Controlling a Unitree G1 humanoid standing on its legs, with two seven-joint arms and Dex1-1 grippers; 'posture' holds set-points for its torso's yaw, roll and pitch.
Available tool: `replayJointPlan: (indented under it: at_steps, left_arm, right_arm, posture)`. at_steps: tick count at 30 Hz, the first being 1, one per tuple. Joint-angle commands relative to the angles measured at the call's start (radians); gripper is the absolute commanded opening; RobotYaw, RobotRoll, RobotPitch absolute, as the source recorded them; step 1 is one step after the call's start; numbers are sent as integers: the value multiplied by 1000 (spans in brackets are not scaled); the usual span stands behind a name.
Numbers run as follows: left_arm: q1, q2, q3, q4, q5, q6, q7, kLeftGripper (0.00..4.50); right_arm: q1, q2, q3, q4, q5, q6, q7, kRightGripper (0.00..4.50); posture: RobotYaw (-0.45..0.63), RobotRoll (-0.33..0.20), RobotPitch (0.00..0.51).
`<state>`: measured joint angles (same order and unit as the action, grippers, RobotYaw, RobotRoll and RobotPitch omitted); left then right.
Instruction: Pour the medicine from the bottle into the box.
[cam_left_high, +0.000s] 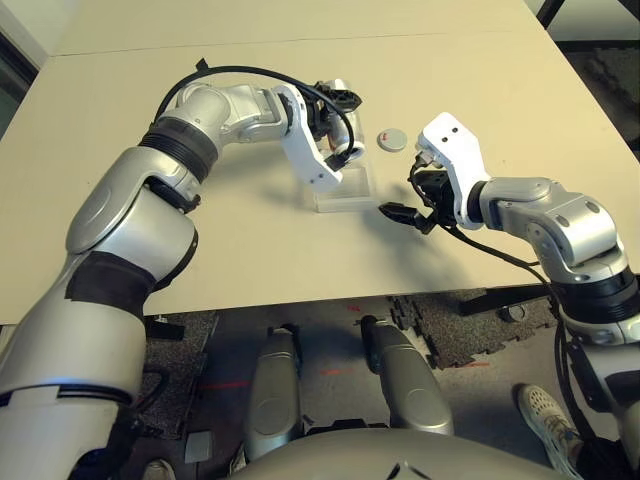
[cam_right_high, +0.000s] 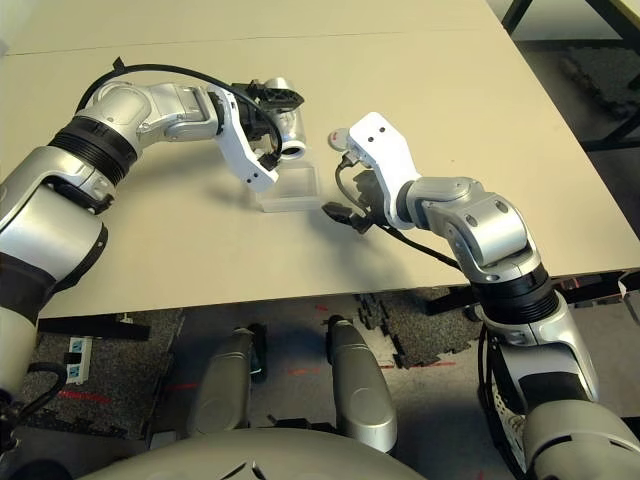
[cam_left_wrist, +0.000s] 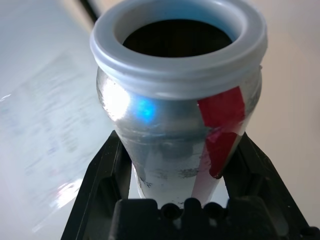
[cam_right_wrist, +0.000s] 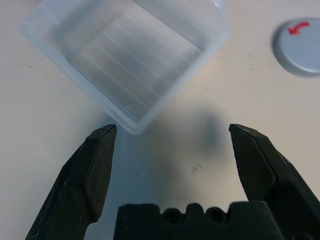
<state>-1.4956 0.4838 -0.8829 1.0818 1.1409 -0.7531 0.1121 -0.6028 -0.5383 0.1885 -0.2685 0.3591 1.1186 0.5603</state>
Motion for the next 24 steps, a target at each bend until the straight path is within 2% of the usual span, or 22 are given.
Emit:
replayJointPlan:
  at_steps: [1,12,17,18,21,22,24]
  left_arm:
    - [-16,-25,-20,40,23,-9,38,2764]
    - [5,-3,-124,-13,157,5,160,2764]
    - [7,-14,-122,-35,156,-10,156,2764]
    - [8,-18,-106,-35,132,-26,141,2764]
    - [46,-35,39,41,-79,-82,-23,2764]
    - [63,-46,101,67,-167,-78,-110,2764]
    - [102,-92,281,107,-408,-10,-318,2764]
  right_arm:
    - [15,3,-7,-4,-2,-4,-5,4500]
    - [-1,-5,1,11,0,-9,10,4500]
    - [-14,0,6,22,-1,-9,17,4500]
    - [-16,1,6,22,-1,-8,17,4500]
    - [-16,4,3,16,2,-1,15,4500]
    - [-15,4,2,15,2,1,15,4500]
    - [-11,4,0,8,4,8,12,4500]
  posture:
    - [6,0,178]
    - [42,0,183]
    - [48,0,188]
    - [43,0,190]
    - [40,0,191]
    - [38,0,192]
    - [30,0,194]
